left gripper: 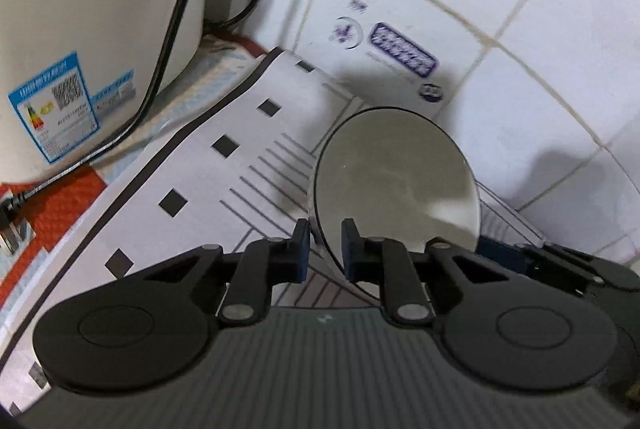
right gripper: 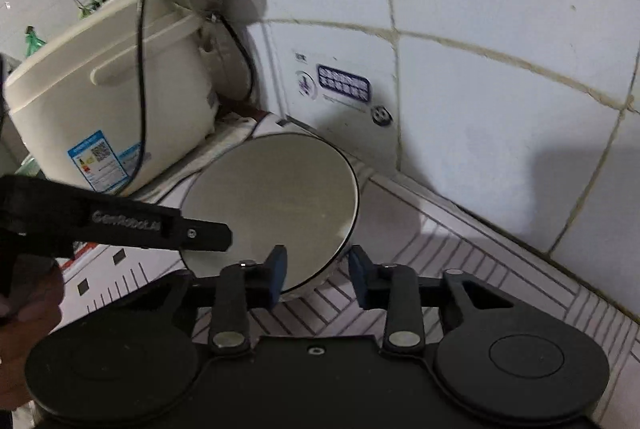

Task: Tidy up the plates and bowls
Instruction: 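Lift and carry the bowl over the two stacked bowls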

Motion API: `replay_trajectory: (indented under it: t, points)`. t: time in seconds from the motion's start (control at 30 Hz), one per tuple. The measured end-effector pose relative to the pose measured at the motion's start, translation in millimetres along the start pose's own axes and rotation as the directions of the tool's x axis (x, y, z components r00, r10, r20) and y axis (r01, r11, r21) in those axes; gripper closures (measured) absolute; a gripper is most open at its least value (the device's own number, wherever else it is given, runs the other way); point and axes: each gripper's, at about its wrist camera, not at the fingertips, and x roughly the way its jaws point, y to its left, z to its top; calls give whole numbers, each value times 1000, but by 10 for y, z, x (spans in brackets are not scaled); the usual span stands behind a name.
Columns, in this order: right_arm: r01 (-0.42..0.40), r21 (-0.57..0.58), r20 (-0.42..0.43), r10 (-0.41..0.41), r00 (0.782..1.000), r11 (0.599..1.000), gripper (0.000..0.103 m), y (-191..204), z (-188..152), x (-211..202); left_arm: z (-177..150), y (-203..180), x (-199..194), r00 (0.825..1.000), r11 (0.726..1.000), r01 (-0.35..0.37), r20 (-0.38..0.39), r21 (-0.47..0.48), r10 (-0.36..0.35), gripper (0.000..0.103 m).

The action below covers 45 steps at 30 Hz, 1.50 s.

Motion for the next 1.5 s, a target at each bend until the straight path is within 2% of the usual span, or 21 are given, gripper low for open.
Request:
replay_trajectory:
  t: [0.13,0.27,0.4,0.57,0.73,1.03,1.23,1.5]
  points:
    - [8,12,-46,-7,999,1000,75,-46,-37,-61,-14,-135,-103,1000,997,-14,-1,77,14,88]
    - [9,16,-34,-9,999,1000,75,-48,-129,-229,-65,-227,-212,1000,995,2,-24,101,0,88]
    - [29,83,-31,-26,999,996,75,-76,-166,-487,-169,-341,-353,998,993,34,-61,113,-27,88]
    - [63,78,-15,-62,998,995,75,0,-234,-867,-280,-521,-659,997,986,57,-67,157,-47,88]
    - [111,128,-12,-111,994,986,75,92,-353,-1178,-396,-724,-992,999,970,31,-47,241,-21,88]
    - [89,219,48,-102,994,972,75,204,-578,-1861,-649,-937,-1565,996,948,75,-71,310,-55,88]
    - [66,195,37,-75,996,978,75,284,-768,-2230,-877,-969,-1794,988,947,109,-140,303,-69,88]
    - [73,219,81,-93,992,973,75,477,-1067,-2554,-1090,-1019,-2026,983,933,115,-177,341,-57,88]
